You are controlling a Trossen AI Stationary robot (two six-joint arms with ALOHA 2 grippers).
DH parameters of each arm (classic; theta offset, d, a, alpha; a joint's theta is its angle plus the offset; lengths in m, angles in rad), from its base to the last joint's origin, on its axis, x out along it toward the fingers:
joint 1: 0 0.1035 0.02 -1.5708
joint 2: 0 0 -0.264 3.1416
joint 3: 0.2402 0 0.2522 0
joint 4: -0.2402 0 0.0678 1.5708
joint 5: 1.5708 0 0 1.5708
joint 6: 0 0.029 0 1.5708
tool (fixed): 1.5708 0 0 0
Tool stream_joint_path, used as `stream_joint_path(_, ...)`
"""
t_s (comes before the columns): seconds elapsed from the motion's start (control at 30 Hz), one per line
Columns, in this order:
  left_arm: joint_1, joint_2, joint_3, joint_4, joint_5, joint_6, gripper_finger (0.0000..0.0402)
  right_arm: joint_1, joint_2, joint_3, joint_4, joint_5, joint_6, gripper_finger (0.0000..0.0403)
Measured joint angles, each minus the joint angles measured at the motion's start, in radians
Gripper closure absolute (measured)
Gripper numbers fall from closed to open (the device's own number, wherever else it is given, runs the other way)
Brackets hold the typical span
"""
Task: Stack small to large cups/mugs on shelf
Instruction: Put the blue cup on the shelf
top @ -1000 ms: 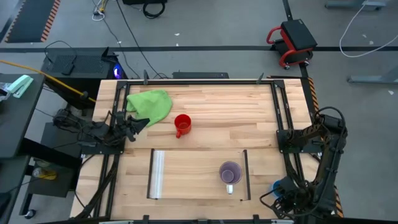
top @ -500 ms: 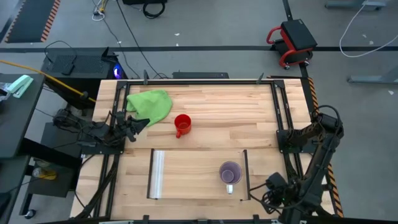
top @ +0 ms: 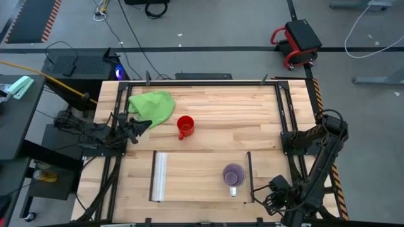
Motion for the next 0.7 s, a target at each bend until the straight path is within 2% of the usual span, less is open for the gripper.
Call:
stream_joint_path(0.47, 0.0, 0.0, 0.0, 0.0, 0.0, 0.0, 0.0348, -0.002, 0.0, -0.017, -0.002, 0.0, 0.017, 0.0285)
stream_joint_path(0.7, 0.0, 0.0, 0.0, 0.0, 0.0, 0.0, 0.0349, -0.011, 0.0, -0.017, -0.001, -0.017, 0.027, 0.0317)
